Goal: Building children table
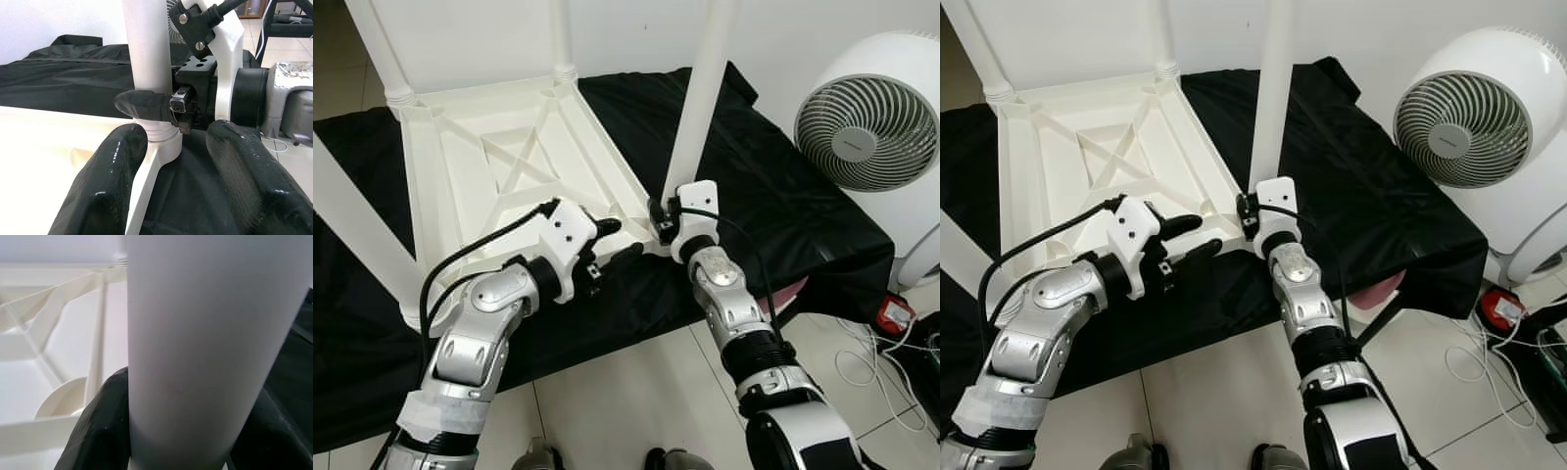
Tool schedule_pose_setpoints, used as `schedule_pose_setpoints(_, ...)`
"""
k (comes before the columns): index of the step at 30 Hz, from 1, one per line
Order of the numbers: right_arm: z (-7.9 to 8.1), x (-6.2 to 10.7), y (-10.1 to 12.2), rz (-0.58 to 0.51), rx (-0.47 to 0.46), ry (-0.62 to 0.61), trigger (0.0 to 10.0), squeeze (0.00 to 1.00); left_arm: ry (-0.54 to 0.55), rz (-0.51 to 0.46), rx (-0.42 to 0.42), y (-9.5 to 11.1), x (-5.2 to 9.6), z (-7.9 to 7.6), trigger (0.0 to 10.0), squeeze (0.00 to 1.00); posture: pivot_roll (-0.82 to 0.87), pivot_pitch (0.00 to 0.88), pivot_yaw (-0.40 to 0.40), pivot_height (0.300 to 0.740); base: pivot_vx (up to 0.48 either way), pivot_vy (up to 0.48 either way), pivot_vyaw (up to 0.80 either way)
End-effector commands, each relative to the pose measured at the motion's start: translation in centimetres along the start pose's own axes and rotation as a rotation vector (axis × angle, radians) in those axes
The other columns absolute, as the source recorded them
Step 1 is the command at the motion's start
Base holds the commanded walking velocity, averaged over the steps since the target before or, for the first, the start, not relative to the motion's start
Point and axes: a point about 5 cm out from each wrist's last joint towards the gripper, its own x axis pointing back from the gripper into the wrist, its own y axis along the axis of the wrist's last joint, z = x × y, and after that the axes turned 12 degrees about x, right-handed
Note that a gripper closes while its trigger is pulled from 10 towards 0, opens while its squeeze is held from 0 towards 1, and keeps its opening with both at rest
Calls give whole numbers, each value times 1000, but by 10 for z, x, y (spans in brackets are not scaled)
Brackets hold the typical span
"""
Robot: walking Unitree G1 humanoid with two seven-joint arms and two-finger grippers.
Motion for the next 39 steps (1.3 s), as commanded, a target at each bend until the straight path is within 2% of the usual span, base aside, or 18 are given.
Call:
schedule_pose_setpoints(1, -7, 1, 0, 17, -30, -56, 0, 0, 74, -9, 0, -1, 2, 5, 10000, 0, -5, 108, -12, 740, 0, 0, 0)
schedule_pose_setpoints(7, -5, 4, 10, -37, -25, 7, 0, 0, 74, -11, 3, -1, 1, 4, 10000, 0, -9, 98, -11, 740, 0, 0, 0)
schedule_pose_setpoints(8, -6, 4, 12, -50, -18, 18, 8118, 0, 72, -10, 2, -2, 1, 4, 10000, 0, -9, 95, -12, 740, 0, 0, 0)
schedule_pose_setpoints(9, -8, 5, 14, -64, -9, 29, 10000, 1000, 70, -12, 3, -1, 0, 3, 10000, 0, -11, 94, -13, 740, 0, 0, 0)
schedule_pose_setpoints(13, -11, 7, 18, -88, -10, 70, 10000, 1000, 69, -15, 5, -1, -1, 2, 10000, 0, -11, 94, -13, 740, 0, 0, 0)
schedule_pose_setpoints(18, -27, 7, 18, -109, -19, 102, 10000, 1000, 68, -18, 9, -2, -3, 0, 10000, 0, -11, 91, -21, 740, 0, 0, 0)
schedule_pose_setpoints(21, -35, 11, 14, -124, 20, 238, 10000, 1000, 74, -19, 14, -3, -1, -1, 10000, 0, -3, 90, -25, 740, 0, 0, 0)
schedule_pose_setpoints(22, -38, 14, 12, -129, 47, 290, 10000, 765, 76, -19, 15, -3, 0, -1, 10000, 0, -2, 88, -24, 740, 0, 0, 0)
schedule_pose_setpoints(24, -38, 14, 12, -129, 47, 290, 10000, 765, 76, -19, 15, -3, 0, -1, 10000, 0, -2, 88, -24, 740, 0, 0, 0)
schedule_pose_setpoints(25, -39, 15, 11, -131, 64, 319, 10000, 0, 76, -19, 16, -3, 0, -1, 10000, 0, -2, 88, -24, 740, 0, 0, 0)
schedule_pose_setpoints(26, -47, 22, 0, -107, 161, 465, 10000, 0, 75, -17, 17, -4, 0, -1, 10000, 0, -8, 86, -21, 740, 0, 0, 0)
schedule_pose_setpoints(27, -50, 24, -5, -93, 202, 527, 10000, 0, 75, -16, 16, -4, 0, -1, 10000, 0, -8, 86, -21, 740, 0, 0, 0)
schedule_pose_setpoints(29, -52, 26, -8, -83, 227, 565, 10000, 0, 75, -16, 16, -4, 0, -1, 10000, 0, -8, 86, -21, 740, 0, 0, 0)
schedule_pose_setpoints(31, -63, 24, -15, -50, 271, 664, 10000, 0, 74, -20, 14, -2, -2, 1, 10000, 0, -17, 86, -12, 740, 0, 0, 0)
schedule_pose_setpoints(33, -64, 24, -16, -44, 286, 685, 10000, 0, 73, -21, 13, -1, -3, 2, 10000, 0, -17, 86, -12, 740, 0, 0, 0)
schedule_pose_setpoints(35, -67, 16, -16, -34, 344, 703, 10000, 0, 75, -23, 10, 0, -3, 4, 10000, 0, -19, 88, -9, 740, 0, 0, 0)
schedule_pose_setpoints(39, -70, 3, -8, -40, 358, 693, 10000, 0, 90, -30, 8, 1, -2, 7, 10000, 0, -12, 88, -12, 740, 0, 0, 0)
